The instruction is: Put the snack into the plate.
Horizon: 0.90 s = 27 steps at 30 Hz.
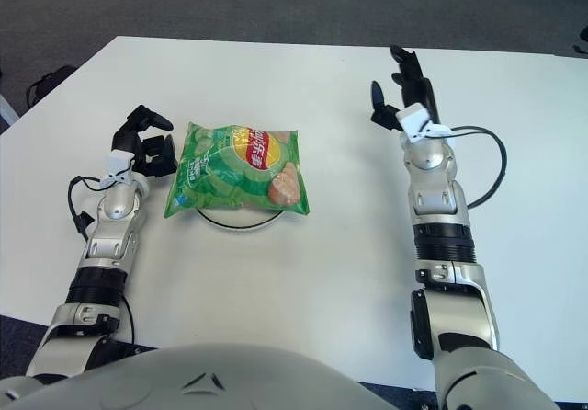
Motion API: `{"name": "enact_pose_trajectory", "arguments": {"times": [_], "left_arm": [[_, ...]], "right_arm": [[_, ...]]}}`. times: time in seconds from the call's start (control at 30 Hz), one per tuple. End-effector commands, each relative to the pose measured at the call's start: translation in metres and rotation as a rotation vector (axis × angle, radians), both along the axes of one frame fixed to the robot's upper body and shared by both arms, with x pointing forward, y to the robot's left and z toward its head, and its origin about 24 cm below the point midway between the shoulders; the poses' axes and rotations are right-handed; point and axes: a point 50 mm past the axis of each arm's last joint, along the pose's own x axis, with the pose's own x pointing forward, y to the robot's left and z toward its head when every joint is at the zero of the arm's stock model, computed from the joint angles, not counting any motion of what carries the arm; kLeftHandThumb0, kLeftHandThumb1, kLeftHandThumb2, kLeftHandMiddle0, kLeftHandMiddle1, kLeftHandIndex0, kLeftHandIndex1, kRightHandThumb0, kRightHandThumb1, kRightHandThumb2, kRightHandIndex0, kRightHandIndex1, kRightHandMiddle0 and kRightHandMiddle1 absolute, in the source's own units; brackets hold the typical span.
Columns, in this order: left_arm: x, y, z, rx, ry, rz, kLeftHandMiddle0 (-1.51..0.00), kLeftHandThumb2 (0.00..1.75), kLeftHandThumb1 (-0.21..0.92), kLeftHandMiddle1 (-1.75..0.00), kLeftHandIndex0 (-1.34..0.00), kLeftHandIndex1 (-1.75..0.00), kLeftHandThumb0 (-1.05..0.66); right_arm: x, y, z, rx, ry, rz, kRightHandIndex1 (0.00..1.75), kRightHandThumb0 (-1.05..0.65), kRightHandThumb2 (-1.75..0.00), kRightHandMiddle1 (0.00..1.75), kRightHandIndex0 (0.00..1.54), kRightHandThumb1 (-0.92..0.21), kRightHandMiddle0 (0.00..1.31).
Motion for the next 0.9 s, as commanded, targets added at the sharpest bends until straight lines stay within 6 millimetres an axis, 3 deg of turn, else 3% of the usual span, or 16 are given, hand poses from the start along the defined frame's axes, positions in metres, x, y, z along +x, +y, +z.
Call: {"name": "enact_pose_trajectory", "arguments": {"times": [0.0, 0.2, 0.7, 0.8, 0.87], "left_arm": [[-0.018, 0.002, -0.034, -0.016, 0.133, 0.034, -1.30, 1.31, 0.33, -1.75, -0.60, -1.75, -0.48], [-0.018, 0.003, -0.033, -0.029, 0.136, 0.027, -1.30, 1.31, 0.32, -1.75, -0.61, -1.75, -0.48], [-0.019, 0.003, -0.033, -0.028, 0.140, 0.029, -1.30, 1.35, 0.29, -1.75, -0.63, -1.75, -0.49], [-0.019, 0.003, -0.033, -0.037, 0.140, 0.027, -1.29, 1.35, 0.29, -1.75, -0.63, -1.75, -0.49], [-0.019, 0.003, -0.033, -0.045, 0.138, 0.025, -1.30, 1.34, 0.30, -1.75, -0.62, -1.75, -0.49]], "right_arm": [[0.006, 0.004, 0.008, 0.130, -0.040, 0.040, 0.68, -0.79, -0.96, 0.37, 0.00, -0.92, 0.00], [0.005, 0.001, -0.002, 0.263, -0.025, 0.052, 0.68, -0.76, -0.91, 0.57, 0.00, -0.92, 0.00], [-0.004, -0.002, -0.020, 0.326, 0.001, 0.029, 0.81, -0.72, -0.87, 0.89, 0.03, -0.92, 0.00], [-0.006, -0.004, -0.022, 0.340, -0.001, 0.018, 0.88, -0.71, -0.87, 1.01, 0.05, -0.92, 0.00], [-0.008, -0.005, -0.023, 0.357, -0.006, 0.007, 0.98, -0.69, -0.85, 1.20, 0.08, -0.92, 0.00]]}}
